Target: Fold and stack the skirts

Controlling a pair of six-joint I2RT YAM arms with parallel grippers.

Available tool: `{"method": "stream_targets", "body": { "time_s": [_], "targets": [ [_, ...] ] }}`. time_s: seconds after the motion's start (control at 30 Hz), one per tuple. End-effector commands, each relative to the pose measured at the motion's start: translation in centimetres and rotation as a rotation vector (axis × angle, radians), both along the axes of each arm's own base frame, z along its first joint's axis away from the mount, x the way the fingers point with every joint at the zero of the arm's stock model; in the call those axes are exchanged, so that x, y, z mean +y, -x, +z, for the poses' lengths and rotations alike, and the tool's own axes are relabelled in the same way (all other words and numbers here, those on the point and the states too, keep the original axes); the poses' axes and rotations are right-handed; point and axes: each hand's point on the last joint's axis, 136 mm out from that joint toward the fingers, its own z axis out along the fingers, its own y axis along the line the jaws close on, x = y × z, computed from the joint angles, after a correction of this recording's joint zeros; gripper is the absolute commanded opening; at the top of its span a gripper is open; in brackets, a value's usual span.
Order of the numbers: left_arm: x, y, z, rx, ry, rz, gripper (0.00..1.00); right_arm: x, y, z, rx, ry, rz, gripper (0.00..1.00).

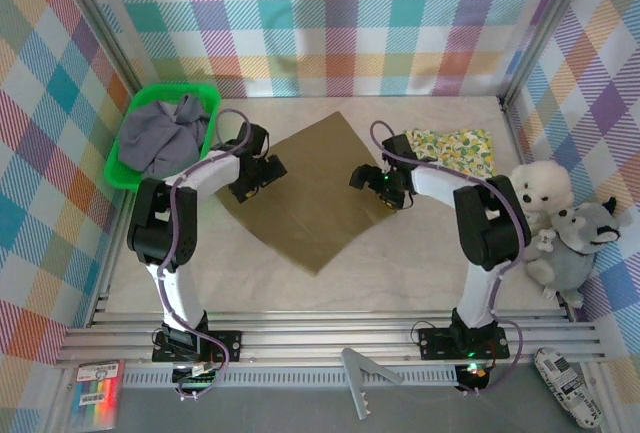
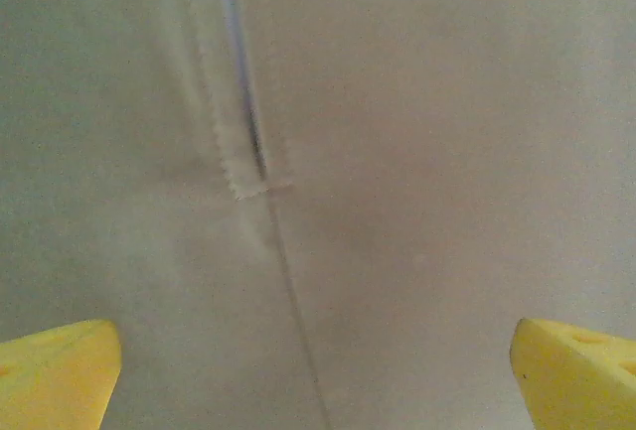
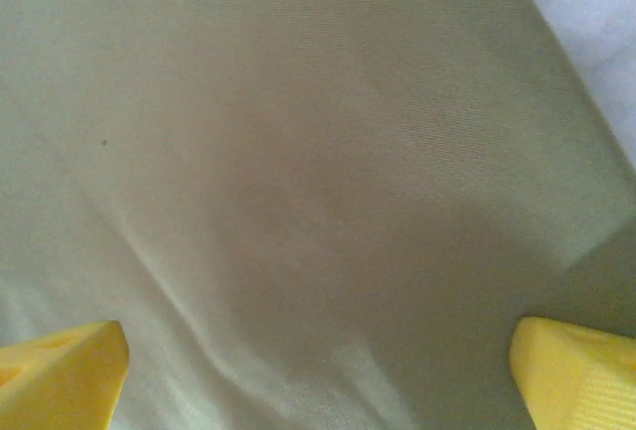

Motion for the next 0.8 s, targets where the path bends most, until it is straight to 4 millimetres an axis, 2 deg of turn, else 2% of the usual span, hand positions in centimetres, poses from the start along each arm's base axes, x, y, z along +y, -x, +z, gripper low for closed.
{"method": "stream_targets", "body": {
  "time_s": [0.0, 0.1, 0.2, 0.3, 0.4, 0.5, 0.57, 0.63, 0.77],
  "targets": [
    [1.6, 2.8, -2.5, 0.088, -0.008, 0.083, 1.0, 0.2, -0.1, -0.9, 0.082, 0.001, -0.071, 0.99],
    [2.2, 5.8, -4.1, 0.153, 0.001, 0.116, 1.0, 0.0, -2.0, -1.1, 0.054, 0.051, -0.074, 0.99],
    [0.4, 7.3, -3.8, 0.165, 0.121, 0.124, 1.0, 0.0, -5.2, -0.8, 0.005, 0.085, -0.044, 0.99],
    [-2.3, 7.1, -1.3, 0.126, 0.198, 0.08, 1.0, 0.2, -8.8, 0.0, -0.045, 0.09, -0.032, 0.99],
    [-3.1, 6.3, 2.7, 0.038, 0.173, 0.055, 1.0, 1.4, -10.9, 3.3, -0.117, 0.041, -0.02, 0.99],
    [-0.6, 6.5, 5.2, -0.045, 0.08, 0.117, 1.0, 2.5, -10.6, 7.2, -0.218, -0.026, -0.008, 0.99],
    [3.1, 7.5, 5.3, -0.046, -0.034, 0.209, 1.0, 2.7, -9.3, 8.8, -0.269, -0.064, 0.005, 0.99],
    [5.8, 8.1, 4.8, -0.029, -0.057, 0.271, 1.0, 2.8, -7.7, 9.9, -0.317, -0.087, 0.047, 0.99],
    [10.0, 8.6, 3.3, -0.005, -0.09, 0.318, 0.98, 0.8, -4.0, 10.1, -0.381, -0.016, 0.082, 1.0]
  ]
}}
